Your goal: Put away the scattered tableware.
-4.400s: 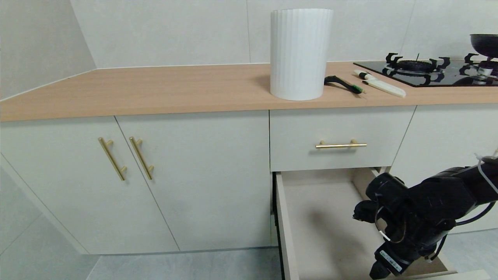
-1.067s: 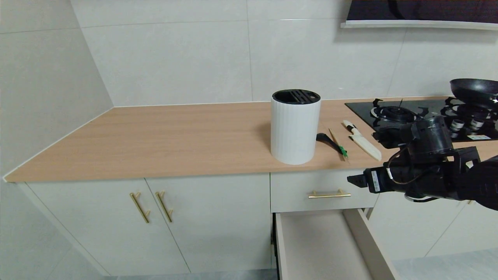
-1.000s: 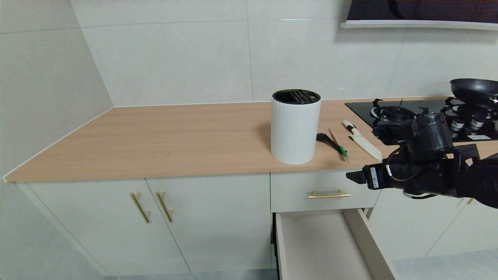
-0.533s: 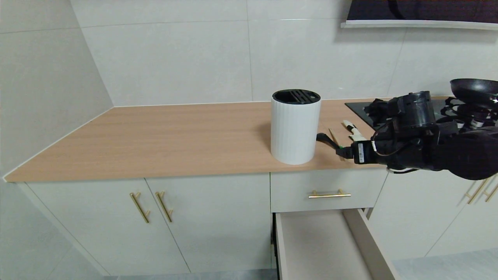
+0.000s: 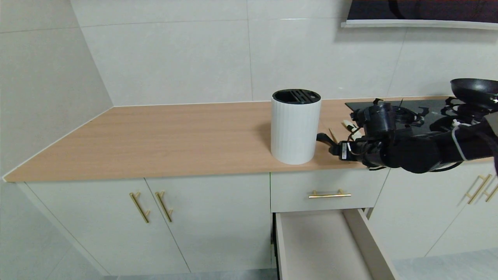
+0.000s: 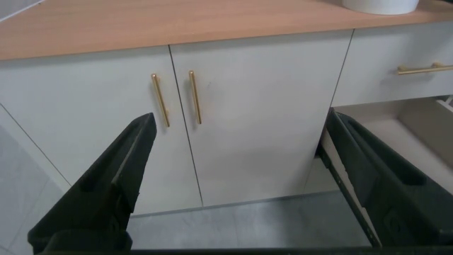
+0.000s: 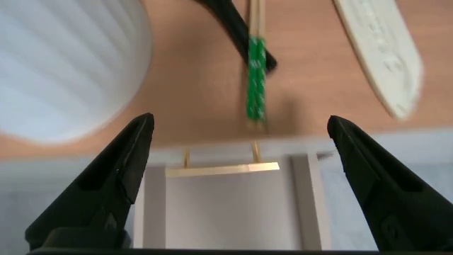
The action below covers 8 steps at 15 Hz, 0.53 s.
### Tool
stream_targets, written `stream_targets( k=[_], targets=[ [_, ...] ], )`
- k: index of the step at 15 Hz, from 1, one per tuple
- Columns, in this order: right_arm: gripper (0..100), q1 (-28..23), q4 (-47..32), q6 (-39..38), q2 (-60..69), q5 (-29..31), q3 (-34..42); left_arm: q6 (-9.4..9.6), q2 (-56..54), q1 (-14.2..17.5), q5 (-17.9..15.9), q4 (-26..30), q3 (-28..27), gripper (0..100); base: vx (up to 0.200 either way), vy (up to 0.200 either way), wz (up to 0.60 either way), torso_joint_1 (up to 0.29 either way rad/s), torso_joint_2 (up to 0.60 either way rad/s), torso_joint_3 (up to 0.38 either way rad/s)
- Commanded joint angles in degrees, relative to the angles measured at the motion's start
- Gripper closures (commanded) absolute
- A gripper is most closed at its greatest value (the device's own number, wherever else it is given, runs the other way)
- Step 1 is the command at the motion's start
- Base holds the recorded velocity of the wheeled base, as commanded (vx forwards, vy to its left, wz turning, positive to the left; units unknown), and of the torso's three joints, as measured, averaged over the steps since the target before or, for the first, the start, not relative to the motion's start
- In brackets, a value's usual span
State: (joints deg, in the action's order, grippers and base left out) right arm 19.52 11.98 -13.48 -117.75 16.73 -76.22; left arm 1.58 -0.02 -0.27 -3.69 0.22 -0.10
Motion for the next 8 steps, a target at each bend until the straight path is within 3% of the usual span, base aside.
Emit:
stream_targets(
  k=[1,8],
  targets=[
    [0,-0.09,1.55,0.04,-4.16,0.33,-0.16,0.00,0.02,0.00,0.00,0.04,0.01,0,0.000,0.000,0.00,0.000,0.00,0.000],
    [0,-1.50,3.66,-0.67,-5.56,1.82,-2.01,0.00,0.02,0.00,0.00,0.04,0.01,0,0.000,0.000,0.00,0.000,0.00,0.000]
  ],
)
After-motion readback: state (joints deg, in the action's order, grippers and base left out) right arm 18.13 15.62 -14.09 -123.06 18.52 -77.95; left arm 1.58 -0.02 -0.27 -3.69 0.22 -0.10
